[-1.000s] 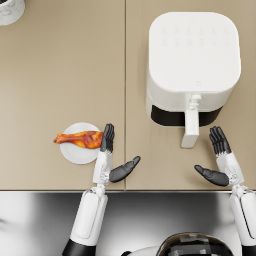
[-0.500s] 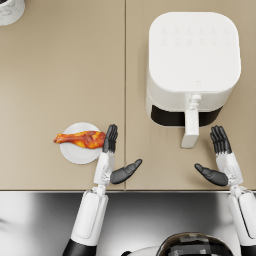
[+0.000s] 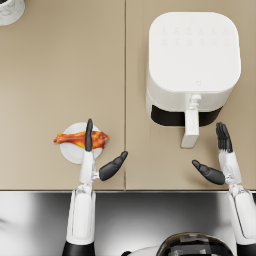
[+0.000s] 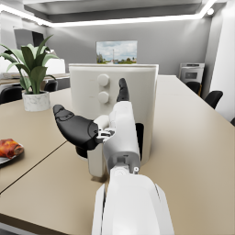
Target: Pick up the drumstick and place it into the air fryer
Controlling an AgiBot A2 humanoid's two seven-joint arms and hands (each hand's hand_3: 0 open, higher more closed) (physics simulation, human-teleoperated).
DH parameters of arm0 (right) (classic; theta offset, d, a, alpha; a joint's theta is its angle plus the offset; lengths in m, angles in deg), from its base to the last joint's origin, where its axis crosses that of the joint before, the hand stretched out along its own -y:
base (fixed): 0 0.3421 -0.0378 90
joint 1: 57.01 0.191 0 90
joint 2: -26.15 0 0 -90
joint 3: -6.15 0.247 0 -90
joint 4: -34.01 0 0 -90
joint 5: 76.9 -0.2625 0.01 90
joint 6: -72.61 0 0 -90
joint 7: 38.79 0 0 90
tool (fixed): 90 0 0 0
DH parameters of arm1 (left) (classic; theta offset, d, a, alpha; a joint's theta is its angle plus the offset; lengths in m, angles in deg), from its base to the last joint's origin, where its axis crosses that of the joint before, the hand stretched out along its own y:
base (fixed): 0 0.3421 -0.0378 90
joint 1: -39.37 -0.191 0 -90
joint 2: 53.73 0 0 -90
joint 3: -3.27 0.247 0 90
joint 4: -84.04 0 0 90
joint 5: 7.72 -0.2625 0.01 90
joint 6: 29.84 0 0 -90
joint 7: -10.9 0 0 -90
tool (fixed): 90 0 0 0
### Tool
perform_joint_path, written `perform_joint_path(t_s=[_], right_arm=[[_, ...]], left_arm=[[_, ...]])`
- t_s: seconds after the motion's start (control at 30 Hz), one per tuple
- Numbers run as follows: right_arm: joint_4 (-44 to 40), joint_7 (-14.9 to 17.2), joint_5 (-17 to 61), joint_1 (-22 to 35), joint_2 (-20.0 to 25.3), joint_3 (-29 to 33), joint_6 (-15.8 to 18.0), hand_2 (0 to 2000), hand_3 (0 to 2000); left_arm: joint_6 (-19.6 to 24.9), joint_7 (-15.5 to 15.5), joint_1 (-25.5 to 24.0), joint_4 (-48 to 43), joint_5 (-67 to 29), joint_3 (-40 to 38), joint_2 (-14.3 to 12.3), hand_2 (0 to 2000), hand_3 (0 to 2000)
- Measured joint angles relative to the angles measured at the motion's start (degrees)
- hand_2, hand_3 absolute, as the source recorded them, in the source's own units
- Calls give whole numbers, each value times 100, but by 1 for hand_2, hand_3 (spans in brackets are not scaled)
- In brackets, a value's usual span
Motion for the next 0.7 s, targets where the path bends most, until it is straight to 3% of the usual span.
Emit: perform_joint_path(t_s=[0.2, 0.3, 0.4, 0.7], right_arm=[[-79, -1, 75, -81, 52, -5, -1, 0, 0], [-47, -1, 82, -185, 46, 19, -1, 0, 0], [-38, -1, 85, -213, 76, 22, -1, 0, 0], [-78, -1, 86, -247, 186, 52, -1, 0, 0]], left_arm=[[35, -1, 61, 81, -1544, -349, -54, 0, 0], [1651, -387, 156, 241, -2319, -585, -65, 0, 0], [2397, -589, 207, 352, -3095, -734, -76, 0, 0], [2804, -696, 437, 718, -5434, -914, -81, 0, 0]])
